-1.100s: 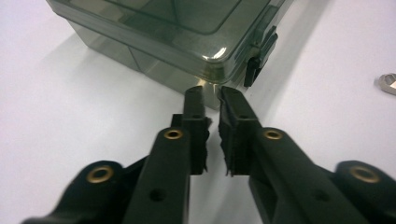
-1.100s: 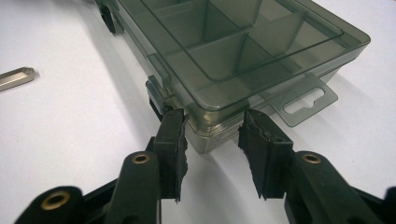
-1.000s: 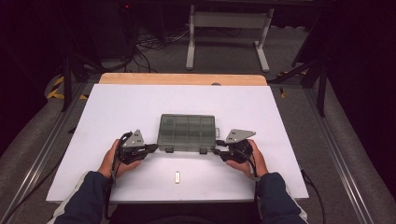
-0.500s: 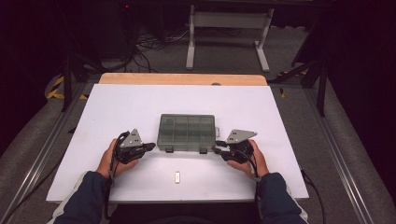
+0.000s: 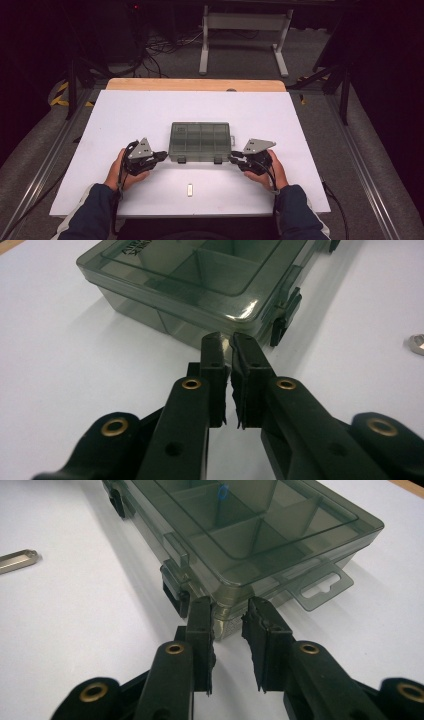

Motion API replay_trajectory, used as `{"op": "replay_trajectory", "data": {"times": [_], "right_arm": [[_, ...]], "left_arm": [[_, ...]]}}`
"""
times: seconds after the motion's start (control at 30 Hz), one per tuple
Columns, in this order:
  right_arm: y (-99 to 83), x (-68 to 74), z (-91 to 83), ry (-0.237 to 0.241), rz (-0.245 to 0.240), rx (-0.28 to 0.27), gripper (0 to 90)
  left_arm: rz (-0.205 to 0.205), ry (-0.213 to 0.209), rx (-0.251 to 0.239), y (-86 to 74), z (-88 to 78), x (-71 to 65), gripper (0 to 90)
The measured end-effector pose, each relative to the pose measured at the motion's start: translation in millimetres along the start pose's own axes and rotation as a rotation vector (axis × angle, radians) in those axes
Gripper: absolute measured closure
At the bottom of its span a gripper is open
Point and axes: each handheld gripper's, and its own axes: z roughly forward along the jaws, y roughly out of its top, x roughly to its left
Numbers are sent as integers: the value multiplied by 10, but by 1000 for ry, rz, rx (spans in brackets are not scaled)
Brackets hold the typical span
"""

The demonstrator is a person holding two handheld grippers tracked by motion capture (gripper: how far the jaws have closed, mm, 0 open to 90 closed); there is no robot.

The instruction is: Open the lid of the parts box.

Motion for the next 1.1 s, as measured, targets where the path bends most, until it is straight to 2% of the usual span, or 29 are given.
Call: {"op": "replay_trajectory", "data": {"times": [0.1, 0.27, 0.4, 0.43, 0.57, 0.67, 0.7, 0.73, 0.77, 0.8, 0.87, 0.9, 0.93, 0.97, 1.0, 1.07, 1.1], "right_arm": [[5, 3, -16, 6, 3, -24, 747], [28, 30, -37, -10, -16, -45, 764], [48, 36, -76, -42, -28, -76, 819], [52, 40, -80, -48, -35, -78, 831], [71, 57, -89, -72, -60, -92, 879], [84, 51, -98, -93, -65, -113, 880], [90, 43, -95, -110, -69, -121, 868], [90, 43, -95, -110, -69, -121, 868], [102, 36, -83, -120, -84, -120, 825], [102, 36, -83, -120, -84, -120, 825], [129, 16, -74, -134, -92, -126, 785], [163, -10, -74, -171, -97, -138, 718], [175, -22, -73, -186, -92, -144, 718], [194, -45, -76, -194, -87, -153, 665], [194, -45, -76, -194, -87, -153, 665], [261, -89, -81, -216, -103, -151, 603], [285, -108, -81, -206, -101, -155, 589]], "left_arm": [[-7, -7, -24, 11, -22, -2, 792], [0, 5, -33, 25, -24, -13, 777], [9, 29, -54, 52, -18, -25, 742], [17, 47, -59, 71, -6, -30, 727], [13, 72, -80, 100, 8, -9, 692], [9, 98, -102, 123, 14, 7, 645], [11, 115, -116, 135, 18, 16, 623], [11, 115, -116, 135, 18, 16, 616], [8, 149, -131, 144, 23, 18, 593], [8, 149, -131, 144, 23, 18, 578], [11, 177, -151, 164, 23, 37, 578], [7, 180, -167, 194, 22, 62, 575], [7, 180, -167, 194, 22, 62, 566], [11, 186, -174, 218, 21, 74, 558], [19, 187, -171, 238, 28, 87, 558], [39, 191, -157, 271, 41, 111, 560], [43, 193, -156, 297, 46, 140, 559]]}}
